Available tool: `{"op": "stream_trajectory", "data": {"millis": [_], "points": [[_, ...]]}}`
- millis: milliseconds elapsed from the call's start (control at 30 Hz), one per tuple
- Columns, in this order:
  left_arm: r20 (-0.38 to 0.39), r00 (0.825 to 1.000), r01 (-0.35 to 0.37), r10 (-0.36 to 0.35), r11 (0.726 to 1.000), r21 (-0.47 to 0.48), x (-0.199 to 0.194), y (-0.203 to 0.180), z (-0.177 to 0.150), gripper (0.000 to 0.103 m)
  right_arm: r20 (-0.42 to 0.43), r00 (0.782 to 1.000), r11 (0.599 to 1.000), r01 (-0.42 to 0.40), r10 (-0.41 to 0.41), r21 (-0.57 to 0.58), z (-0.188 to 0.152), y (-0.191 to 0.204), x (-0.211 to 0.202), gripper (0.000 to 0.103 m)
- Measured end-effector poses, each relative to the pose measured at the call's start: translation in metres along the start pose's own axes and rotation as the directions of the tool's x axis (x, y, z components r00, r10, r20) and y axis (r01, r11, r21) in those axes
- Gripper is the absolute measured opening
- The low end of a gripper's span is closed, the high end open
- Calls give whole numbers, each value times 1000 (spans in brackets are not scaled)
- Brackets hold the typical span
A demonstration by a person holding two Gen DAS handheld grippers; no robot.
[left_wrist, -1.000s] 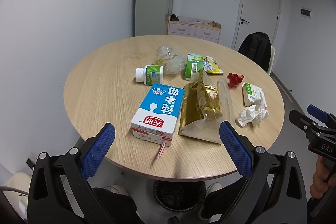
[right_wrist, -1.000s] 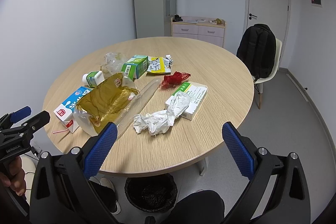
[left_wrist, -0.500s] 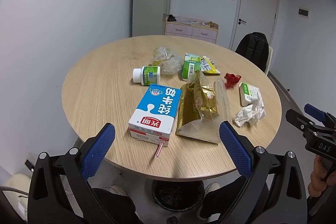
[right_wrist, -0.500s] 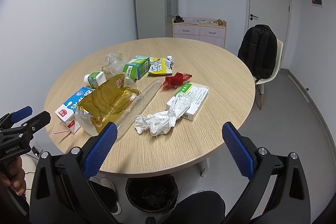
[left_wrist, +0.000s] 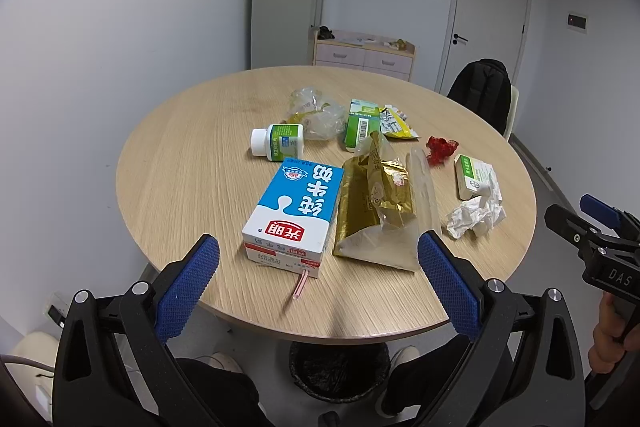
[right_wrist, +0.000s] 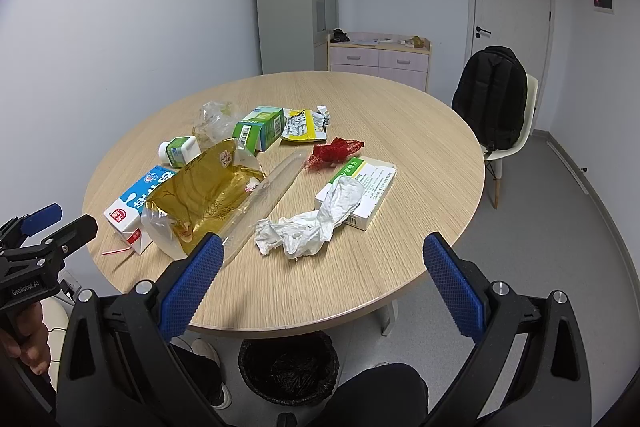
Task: Collect trash
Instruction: 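Grasp the milk carton with the left tool while the right tool grasps the crumpled tissue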
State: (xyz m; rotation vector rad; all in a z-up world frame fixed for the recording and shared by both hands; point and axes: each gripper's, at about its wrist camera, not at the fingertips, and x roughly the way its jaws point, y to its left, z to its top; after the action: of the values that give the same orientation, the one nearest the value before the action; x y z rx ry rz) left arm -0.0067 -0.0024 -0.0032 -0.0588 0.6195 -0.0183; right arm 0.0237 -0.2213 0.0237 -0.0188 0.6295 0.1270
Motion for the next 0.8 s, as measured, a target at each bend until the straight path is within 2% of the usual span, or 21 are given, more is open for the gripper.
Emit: {"op": "stream_trajectory", "data": {"millis": [200,367,600,800], "points": [[-10,1000,0,0,1000,4,4,1,0,97,1,1000,1000,-1,1,-2,1,0,0,96],[-49,999,1,-1,1000,-9,24,9,3,97,-8,1000,1000,-7,7,-1,7,-3,10,96],[-97,995,-8,8,1000,-3,60,20,16,96,-49,999,1000,5,-5,-4,17,-10,40,95],[-130,991,-3,5,1000,12,83,26,22,95,-95,995,1000,9,-10,-5,23,-13,71,89]]}}
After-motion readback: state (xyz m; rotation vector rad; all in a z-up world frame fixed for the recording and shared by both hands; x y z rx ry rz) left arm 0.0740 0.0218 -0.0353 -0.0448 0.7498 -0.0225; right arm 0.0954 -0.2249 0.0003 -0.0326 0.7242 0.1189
